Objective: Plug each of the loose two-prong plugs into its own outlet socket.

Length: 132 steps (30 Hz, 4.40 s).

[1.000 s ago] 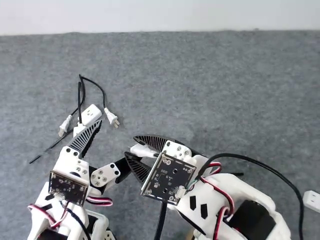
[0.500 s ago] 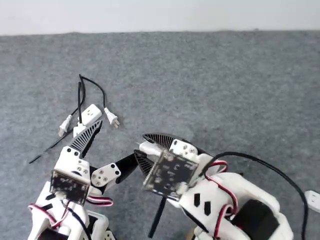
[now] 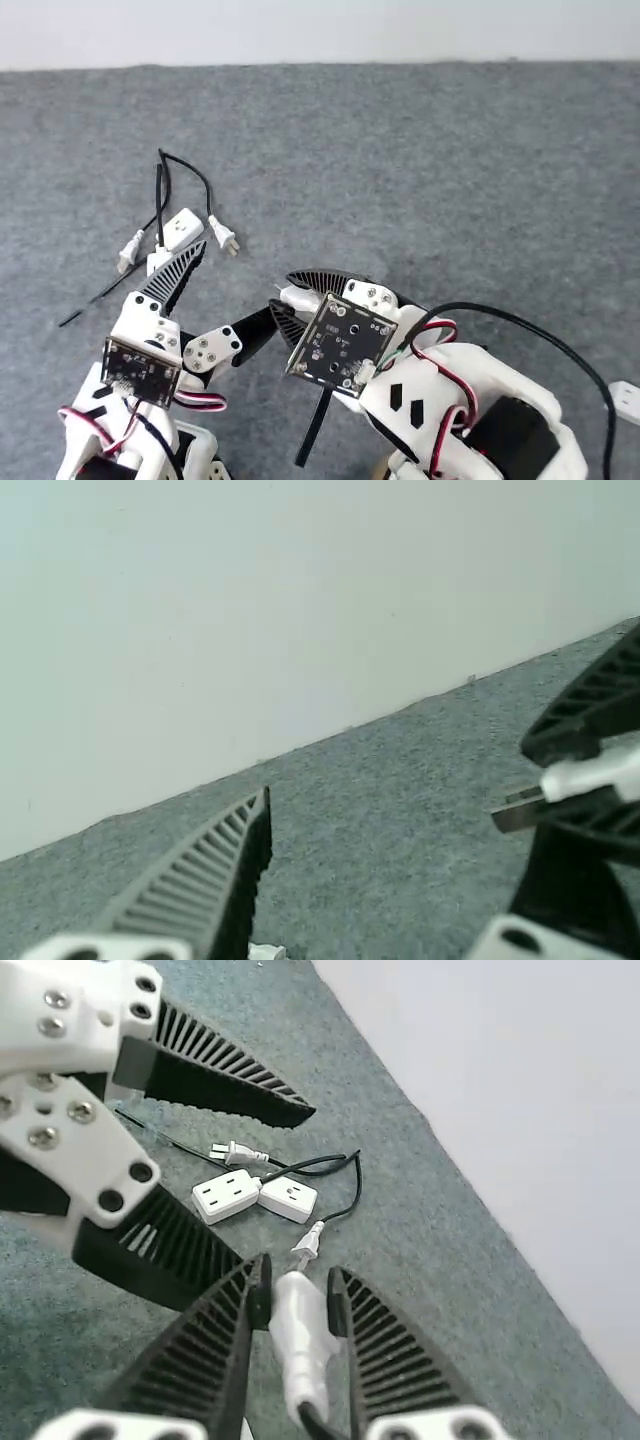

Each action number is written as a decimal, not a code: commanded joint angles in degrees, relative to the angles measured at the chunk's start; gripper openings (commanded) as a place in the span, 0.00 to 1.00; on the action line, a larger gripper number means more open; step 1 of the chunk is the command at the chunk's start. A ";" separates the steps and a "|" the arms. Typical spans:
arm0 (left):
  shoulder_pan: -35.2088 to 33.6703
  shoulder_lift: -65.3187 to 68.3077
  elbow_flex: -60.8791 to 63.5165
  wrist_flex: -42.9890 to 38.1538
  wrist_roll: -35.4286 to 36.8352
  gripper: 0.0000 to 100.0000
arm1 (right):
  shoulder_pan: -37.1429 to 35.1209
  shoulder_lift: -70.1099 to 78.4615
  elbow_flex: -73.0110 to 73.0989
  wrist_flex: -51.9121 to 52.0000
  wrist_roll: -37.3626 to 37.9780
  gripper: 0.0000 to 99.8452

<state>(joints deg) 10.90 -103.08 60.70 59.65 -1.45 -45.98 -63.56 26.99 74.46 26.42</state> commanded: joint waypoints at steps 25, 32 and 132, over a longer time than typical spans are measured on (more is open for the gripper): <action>-3.43 -1.49 7.87 -6.86 0.44 0.38 | 2.86 9.01 -17.41 8.13 1.05 0.01; -10.81 -1.49 14.64 -16.70 0.53 0.38 | 3.21 9.10 -14.86 11.21 -4.13 0.01; -10.73 -1.41 28.18 -29.89 1.67 0.38 | 10.95 35.82 30.95 -2.77 -39.56 0.04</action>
<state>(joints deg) 0.00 -103.43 89.36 31.16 -1.27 -35.69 -27.87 57.76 71.38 -13.49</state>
